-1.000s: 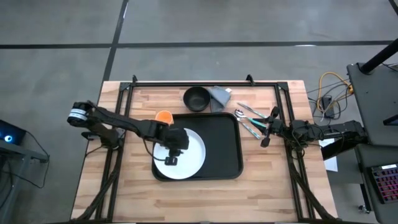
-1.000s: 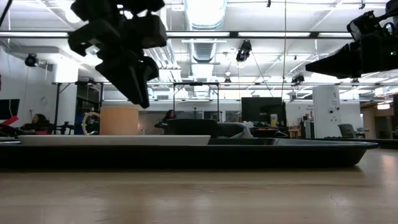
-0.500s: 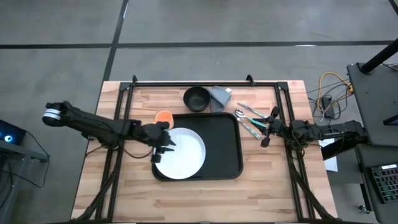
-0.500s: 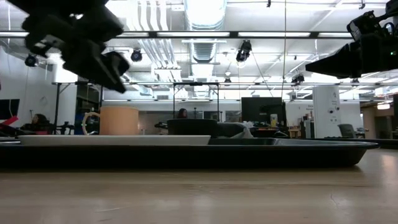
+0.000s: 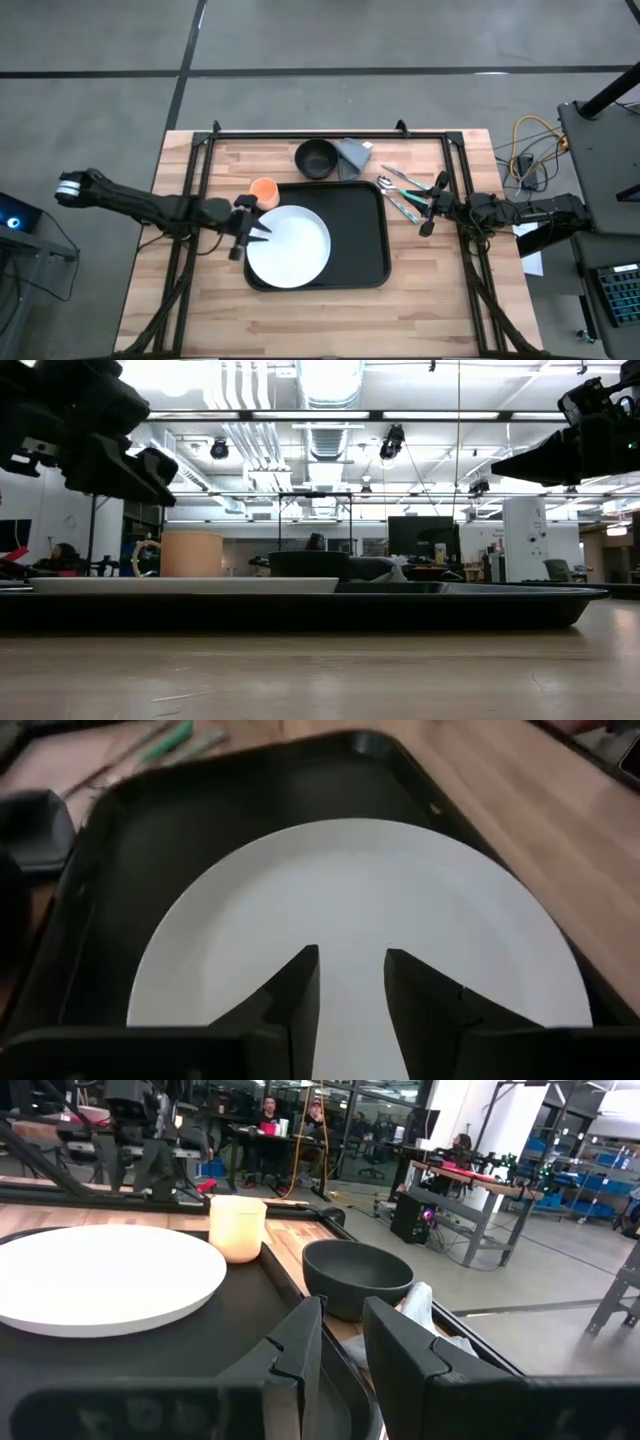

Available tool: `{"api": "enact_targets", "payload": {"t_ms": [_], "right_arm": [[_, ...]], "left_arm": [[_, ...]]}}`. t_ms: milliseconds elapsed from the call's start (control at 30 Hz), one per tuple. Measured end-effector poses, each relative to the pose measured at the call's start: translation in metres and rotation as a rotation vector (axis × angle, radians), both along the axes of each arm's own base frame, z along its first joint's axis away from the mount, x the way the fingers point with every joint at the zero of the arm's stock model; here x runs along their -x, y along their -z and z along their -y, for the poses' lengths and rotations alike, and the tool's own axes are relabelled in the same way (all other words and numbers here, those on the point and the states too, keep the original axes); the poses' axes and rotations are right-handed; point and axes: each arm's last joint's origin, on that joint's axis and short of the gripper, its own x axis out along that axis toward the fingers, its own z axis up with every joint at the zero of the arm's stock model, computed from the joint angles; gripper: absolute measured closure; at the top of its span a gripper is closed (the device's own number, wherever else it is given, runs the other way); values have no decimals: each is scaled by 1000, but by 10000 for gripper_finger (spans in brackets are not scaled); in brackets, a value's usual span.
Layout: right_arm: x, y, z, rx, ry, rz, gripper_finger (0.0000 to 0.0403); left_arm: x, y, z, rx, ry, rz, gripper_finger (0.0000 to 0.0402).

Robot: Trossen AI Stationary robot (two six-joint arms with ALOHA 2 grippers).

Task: Set up tray
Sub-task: Put the black bowl on top of the white plate

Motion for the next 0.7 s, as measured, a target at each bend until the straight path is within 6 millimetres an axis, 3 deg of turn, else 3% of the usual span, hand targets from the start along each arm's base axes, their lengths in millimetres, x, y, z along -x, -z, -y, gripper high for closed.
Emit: {"api": "enact_targets", "payload": {"t_ms": [700], "right_arm": [[0,0,0,0,0,1,335]], "left_arm": [[40,-1,-4,45,-5,293,305]]}}
